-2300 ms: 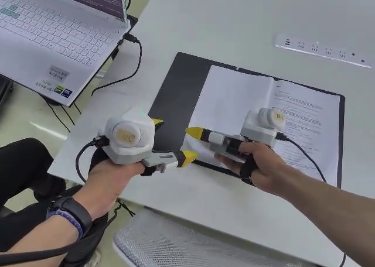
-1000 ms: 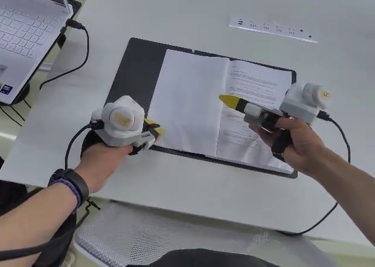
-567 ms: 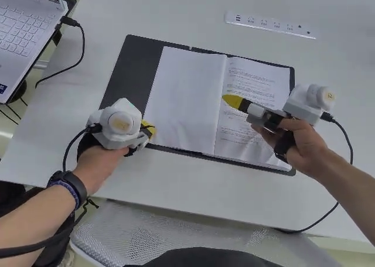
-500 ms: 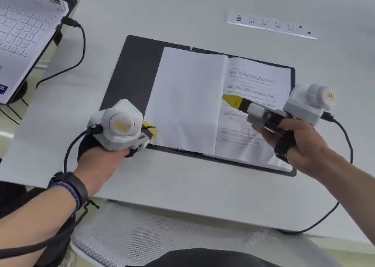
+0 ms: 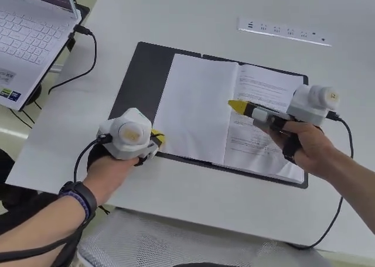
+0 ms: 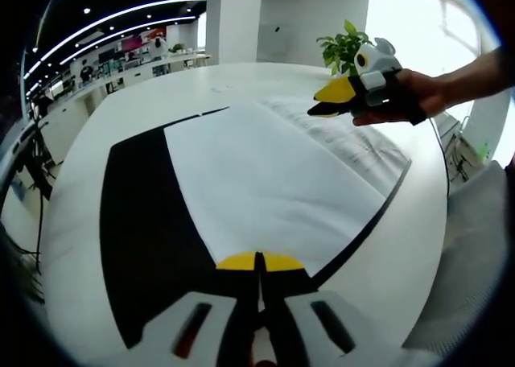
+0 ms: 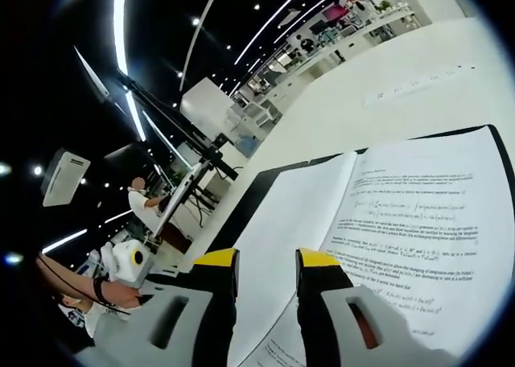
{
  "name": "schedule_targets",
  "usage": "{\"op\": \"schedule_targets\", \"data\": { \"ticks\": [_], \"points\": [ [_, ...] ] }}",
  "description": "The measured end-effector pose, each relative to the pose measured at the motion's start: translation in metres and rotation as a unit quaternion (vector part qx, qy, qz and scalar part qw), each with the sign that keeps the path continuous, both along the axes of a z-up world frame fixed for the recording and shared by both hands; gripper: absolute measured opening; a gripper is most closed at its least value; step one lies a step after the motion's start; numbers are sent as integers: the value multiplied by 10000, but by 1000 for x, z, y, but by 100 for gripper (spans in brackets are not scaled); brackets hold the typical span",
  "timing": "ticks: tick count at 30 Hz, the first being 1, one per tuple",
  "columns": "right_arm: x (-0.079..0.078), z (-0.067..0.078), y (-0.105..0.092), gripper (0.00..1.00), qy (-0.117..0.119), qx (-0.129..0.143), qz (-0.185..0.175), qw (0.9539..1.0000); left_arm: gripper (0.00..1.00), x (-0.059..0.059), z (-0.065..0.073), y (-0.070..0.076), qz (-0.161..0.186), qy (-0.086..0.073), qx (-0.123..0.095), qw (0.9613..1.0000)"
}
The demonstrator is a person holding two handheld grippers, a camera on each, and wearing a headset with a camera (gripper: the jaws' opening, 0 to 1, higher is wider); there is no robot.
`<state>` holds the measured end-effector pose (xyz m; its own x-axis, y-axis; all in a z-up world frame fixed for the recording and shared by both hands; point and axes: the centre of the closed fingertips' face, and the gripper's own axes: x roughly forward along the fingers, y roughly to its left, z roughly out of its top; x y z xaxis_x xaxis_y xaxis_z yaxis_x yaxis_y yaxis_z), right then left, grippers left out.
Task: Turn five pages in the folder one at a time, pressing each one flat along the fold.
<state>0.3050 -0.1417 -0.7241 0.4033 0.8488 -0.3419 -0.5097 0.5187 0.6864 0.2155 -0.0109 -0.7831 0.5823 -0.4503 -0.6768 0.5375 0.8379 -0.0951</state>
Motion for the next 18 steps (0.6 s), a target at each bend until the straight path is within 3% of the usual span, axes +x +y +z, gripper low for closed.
{"op": "schedule_targets", "data": {
  "ticks": [4,8,18],
  "points": [
    [6,0,2,18,-140,10,-8,9999,0,2,-2,2,5,55,-42,10000],
    [14,-10,0,18,-158,-93,-64,9998,0,3,-2,2,113,76,-61,9999],
    [18,-28,4,10,16,11,-78,10000,0,3,-5,3,208,152,-83,9996]
  ]
}}
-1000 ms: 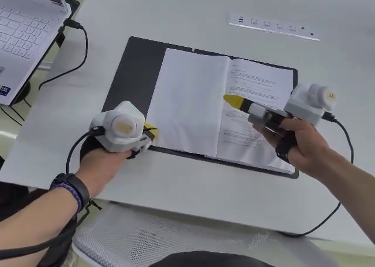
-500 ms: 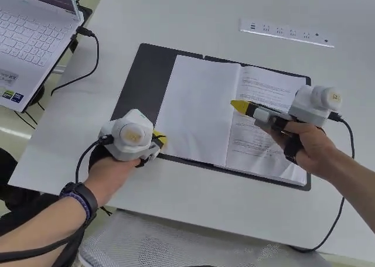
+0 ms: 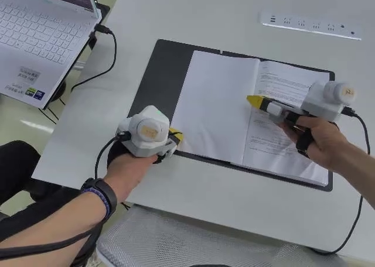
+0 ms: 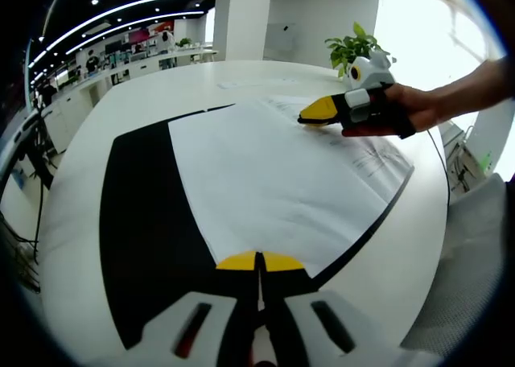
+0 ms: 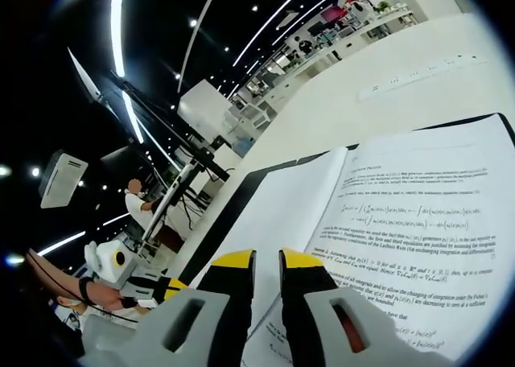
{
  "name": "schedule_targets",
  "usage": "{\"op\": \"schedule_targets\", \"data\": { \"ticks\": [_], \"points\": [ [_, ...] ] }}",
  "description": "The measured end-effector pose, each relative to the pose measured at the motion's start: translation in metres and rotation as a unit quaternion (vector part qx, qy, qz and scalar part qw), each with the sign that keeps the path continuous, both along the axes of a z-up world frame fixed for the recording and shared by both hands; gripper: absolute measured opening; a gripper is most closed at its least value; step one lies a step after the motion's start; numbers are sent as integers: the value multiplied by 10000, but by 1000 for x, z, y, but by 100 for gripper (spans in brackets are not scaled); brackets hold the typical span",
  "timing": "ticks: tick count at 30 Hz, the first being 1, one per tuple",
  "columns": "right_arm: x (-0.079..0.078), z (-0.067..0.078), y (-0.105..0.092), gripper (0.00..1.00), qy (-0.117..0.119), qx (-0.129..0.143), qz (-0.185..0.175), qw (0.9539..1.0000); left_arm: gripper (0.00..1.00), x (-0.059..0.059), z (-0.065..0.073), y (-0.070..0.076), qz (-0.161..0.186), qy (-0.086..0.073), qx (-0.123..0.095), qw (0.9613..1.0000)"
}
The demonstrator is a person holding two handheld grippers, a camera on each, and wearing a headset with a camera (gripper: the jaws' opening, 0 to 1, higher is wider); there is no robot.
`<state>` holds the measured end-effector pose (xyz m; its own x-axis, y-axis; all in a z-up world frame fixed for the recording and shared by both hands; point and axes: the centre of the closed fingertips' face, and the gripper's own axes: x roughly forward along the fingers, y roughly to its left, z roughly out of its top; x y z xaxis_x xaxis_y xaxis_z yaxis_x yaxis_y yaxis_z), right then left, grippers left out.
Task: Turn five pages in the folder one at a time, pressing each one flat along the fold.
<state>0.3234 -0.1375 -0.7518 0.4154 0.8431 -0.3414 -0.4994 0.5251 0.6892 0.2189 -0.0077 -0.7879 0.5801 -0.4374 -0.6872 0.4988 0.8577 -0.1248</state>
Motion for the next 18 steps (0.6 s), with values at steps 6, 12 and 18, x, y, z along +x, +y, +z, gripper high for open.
{"op": "schedule_targets", "data": {
  "ticks": [6,12,18],
  "points": [
    [-3,-7,-1,0,-89,-123,143,9998,0,0,-1,0,30,-1,11,10000],
    [-4,-8,0,0,-199,-151,239,9994,0,0,-1,0,7,-13,42,10000],
    [-3,-8,0,0,-289,-122,278,9991,0,0,-1,0,24,-19,8,10000]
  ]
}}
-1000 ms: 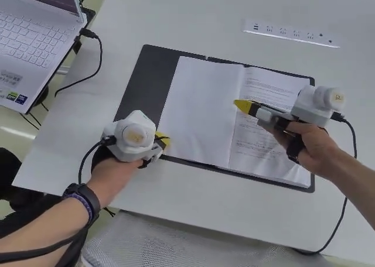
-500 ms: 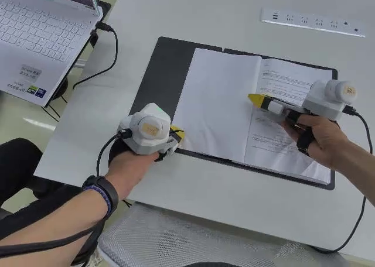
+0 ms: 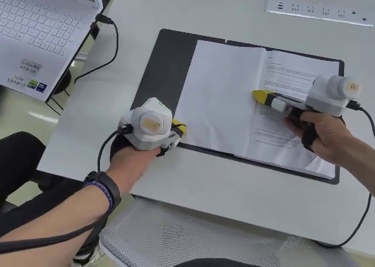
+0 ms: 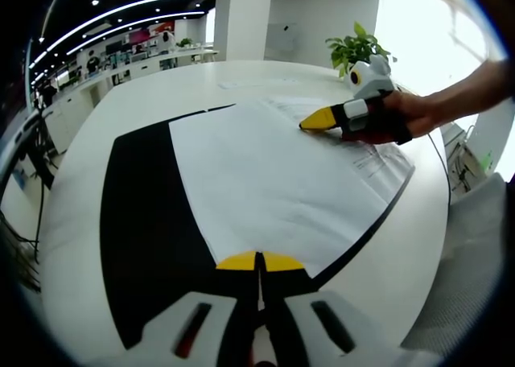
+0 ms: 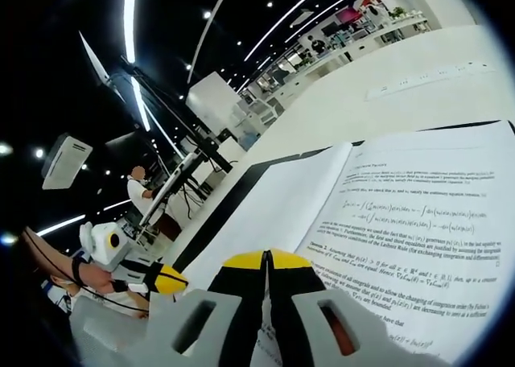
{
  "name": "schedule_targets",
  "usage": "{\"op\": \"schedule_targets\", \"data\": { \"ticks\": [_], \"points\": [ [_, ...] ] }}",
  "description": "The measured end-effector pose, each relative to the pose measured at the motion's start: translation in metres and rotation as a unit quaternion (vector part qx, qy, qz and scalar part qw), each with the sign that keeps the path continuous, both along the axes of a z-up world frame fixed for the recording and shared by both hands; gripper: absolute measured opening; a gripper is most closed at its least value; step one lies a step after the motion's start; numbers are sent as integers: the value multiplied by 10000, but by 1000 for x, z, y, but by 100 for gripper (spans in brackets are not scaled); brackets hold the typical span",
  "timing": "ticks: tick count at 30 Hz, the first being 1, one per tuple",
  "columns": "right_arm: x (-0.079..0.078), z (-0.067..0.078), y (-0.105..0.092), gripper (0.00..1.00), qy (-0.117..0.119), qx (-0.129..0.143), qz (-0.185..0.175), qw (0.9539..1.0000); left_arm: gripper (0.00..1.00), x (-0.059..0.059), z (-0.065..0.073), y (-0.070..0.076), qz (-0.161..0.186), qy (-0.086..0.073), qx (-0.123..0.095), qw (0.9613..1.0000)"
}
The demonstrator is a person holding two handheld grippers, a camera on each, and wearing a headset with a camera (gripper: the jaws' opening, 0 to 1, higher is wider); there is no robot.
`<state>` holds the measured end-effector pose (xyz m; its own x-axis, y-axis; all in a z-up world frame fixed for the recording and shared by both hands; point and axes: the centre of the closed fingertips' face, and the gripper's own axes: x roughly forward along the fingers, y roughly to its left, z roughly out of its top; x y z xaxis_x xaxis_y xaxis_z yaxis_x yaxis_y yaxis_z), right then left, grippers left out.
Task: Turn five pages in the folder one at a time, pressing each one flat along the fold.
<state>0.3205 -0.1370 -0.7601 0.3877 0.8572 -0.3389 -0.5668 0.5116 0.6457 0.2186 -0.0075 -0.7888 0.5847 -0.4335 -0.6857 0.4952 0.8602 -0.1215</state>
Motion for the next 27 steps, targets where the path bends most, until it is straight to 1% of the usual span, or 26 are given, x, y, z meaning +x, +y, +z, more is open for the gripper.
{"op": "schedule_targets", "data": {
  "ticks": [4,6,8,14,19,24,27],
  "points": [
    [6,-1,0,0,-18,25,-28,10000,0,0,0,0,-6,-8,-12,10000],
    [6,-1,1,0,-34,18,-39,10000,0,0,0,0,-3,-13,-13,10000],
    [9,-1,2,0,-85,8,-45,10000,0,0,0,0,5,-16,-23,10000],
    [17,-1,3,0,-137,24,-75,9999,0,-1,0,0,42,-20,-73,10000],
    [29,-1,3,0,-151,19,-187,9997,0,-1,0,0,31,-26,-68,10000],
    [46,-2,2,0,-110,43,-396,9991,0,0,1,0,22,-22,-68,10000],
    [57,-3,2,0,-154,3,-461,9988,0,0,1,0,28,-22,-70,10000]
  ]
}}
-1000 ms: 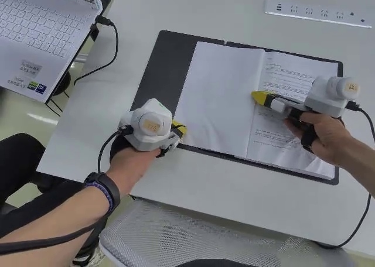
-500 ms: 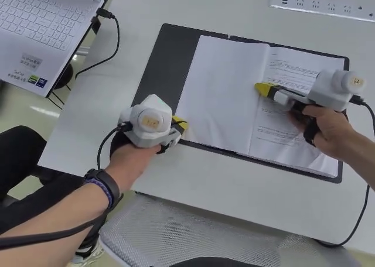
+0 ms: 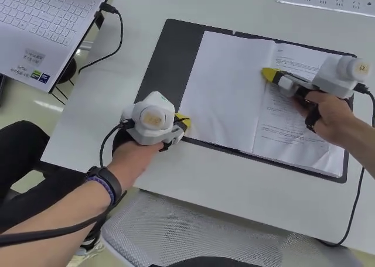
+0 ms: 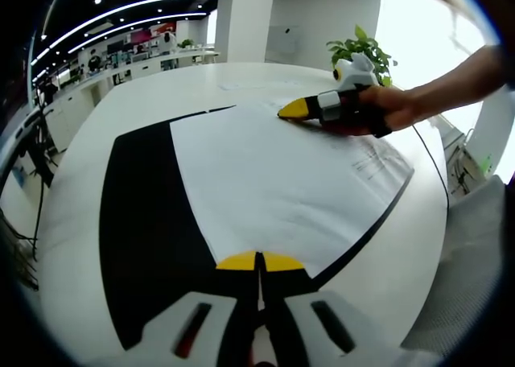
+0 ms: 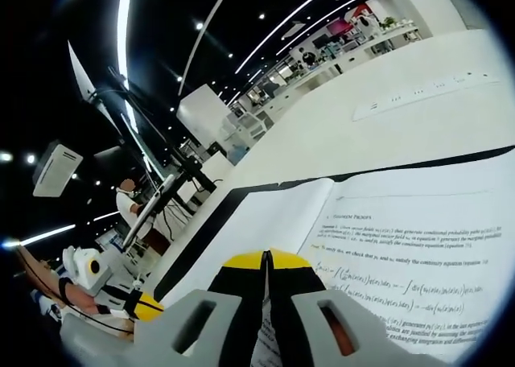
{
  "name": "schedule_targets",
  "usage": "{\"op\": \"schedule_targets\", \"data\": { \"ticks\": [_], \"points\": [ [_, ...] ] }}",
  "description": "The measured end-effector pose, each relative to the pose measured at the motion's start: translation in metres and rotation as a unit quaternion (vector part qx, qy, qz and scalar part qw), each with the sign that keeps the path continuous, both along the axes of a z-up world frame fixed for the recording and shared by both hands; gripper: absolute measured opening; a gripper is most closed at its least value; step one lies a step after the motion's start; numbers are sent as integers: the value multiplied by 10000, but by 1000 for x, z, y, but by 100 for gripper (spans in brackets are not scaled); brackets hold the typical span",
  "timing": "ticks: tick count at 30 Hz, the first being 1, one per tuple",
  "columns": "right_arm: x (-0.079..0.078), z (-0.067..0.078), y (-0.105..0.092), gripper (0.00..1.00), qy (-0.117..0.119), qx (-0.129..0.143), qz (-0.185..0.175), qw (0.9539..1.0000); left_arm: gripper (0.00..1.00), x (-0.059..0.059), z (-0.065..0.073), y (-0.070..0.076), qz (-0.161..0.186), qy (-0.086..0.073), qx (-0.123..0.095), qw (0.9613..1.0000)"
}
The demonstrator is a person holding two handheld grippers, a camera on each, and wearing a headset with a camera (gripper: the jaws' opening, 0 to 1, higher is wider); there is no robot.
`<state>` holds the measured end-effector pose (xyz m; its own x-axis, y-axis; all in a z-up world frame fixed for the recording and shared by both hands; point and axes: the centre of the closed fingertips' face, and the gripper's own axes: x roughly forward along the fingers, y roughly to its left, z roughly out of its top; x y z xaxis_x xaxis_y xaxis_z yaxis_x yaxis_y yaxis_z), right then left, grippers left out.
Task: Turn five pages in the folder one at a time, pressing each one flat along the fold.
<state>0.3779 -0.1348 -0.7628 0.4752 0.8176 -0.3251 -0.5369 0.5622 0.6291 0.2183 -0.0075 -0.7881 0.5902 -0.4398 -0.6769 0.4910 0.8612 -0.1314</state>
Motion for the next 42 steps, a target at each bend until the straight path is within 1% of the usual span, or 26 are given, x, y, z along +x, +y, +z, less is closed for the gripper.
{"op": "schedule_targets", "data": {
  "ticks": [6,8,9,12,16,19,21,22,24,29,33,35,37,40,42],
  "points": [
    [21,-3,-2,0,-14,-51,-137,9999,0,0,0,0,4,13,-22,10000],
    [30,-4,-5,0,-30,-23,-290,9996,0,0,0,0,0,10,-16,10000],
    [34,-4,-6,0,12,37,-374,9993,0,0,0,0,0,9,-14,10000],
    [41,-5,-7,0,36,64,-463,9989,0,0,0,0,12,16,-39,10000],
    [47,-6,-7,0,22,24,-489,9988,0,0,0,0,34,6,-38,10000],
    [55,-8,-7,0,10,-4,-563,9984,0,0,0,0,51,4,-50,10000],
    [65,-12,-10,0,21,-3,-647,9979,0,0,0,0,45,8,-50,10000],
    [63,-8,-8,0,18,-2,-679,9977,0,0,0,0,42,8,-49,10000],
    [62,-4,-6,0,24,-6,-732,9973,0,0,1,0,36,10,-52,10000],
    [66,3,-5,0,42,48,-917,9958,0,0,1,0,38,10,-65,10000],
    [75,0,-8,0,54,80,-962,9953,0,-1,1,0,37,16,-73,10000],
    [75,3,-8,0,16,48,-981,9952,0,-1,1,0,40,18,-84,10000],
    [74,5,-8,0,47,58,-995,9950,0,-1,1,0,36,14,-85,10000],
    [81,-2,-11,0,69,73,-989,9950,0,-1,1,0,58,11,-121,9999],
    [82,-3,-12,0,61,72,-992,9950,0,-1,1,0,70,9,-123,9999]
  ]
}}
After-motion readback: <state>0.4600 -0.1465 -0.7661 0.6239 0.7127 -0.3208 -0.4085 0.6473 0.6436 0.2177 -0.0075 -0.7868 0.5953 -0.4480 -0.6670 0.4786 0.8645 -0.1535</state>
